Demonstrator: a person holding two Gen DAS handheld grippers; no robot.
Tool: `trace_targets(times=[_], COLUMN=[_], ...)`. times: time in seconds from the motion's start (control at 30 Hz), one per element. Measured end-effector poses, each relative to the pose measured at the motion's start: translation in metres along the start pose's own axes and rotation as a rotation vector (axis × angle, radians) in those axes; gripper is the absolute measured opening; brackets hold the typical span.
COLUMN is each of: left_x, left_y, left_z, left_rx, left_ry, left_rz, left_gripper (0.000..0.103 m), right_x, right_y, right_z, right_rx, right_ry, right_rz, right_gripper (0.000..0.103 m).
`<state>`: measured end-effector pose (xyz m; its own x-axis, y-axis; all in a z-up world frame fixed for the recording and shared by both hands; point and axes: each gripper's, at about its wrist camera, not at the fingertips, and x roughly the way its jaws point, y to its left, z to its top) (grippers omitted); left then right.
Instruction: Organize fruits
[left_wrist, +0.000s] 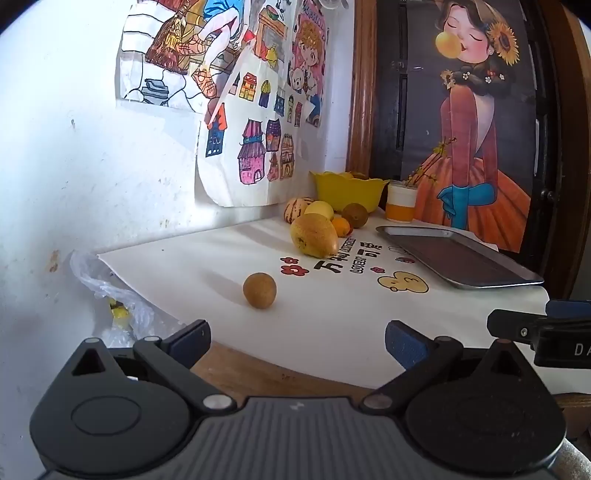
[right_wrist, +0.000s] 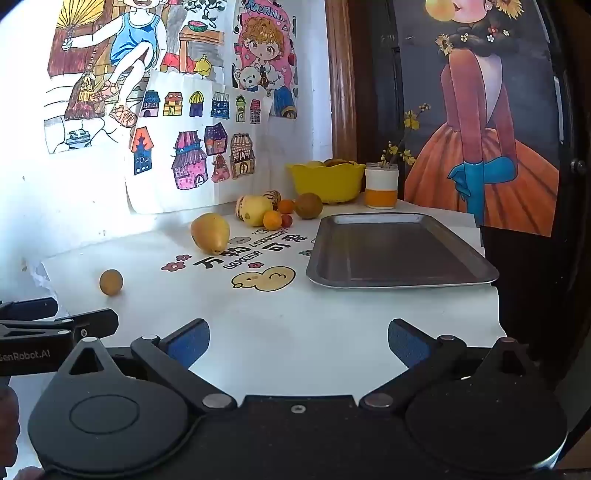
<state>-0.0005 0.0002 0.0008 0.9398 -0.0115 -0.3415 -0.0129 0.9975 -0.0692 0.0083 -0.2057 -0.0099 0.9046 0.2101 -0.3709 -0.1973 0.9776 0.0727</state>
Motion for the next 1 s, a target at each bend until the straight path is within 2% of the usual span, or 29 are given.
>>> trace_targets(times=[0.1,1.0], left_x=[0.0045,0.0006], left_y=[-0.0008,-0.0027], left_z=[-0.0033,-0.0006], left_rx=[0.000,0.027], left_ry=[0.025,0.041], left_rz=[0.022,0.037], left_gripper=[0.103,0.103], right_x=[-0.0004,-0.0026], right_y=[0.0000,-0.0004], right_z=[0.0003,0.0002], right_rx=[-0.001,0.000], right_ry=[-0.002,0.000], right_rz=[-0.001,-0.001], right_gripper=[0.103,0.103])
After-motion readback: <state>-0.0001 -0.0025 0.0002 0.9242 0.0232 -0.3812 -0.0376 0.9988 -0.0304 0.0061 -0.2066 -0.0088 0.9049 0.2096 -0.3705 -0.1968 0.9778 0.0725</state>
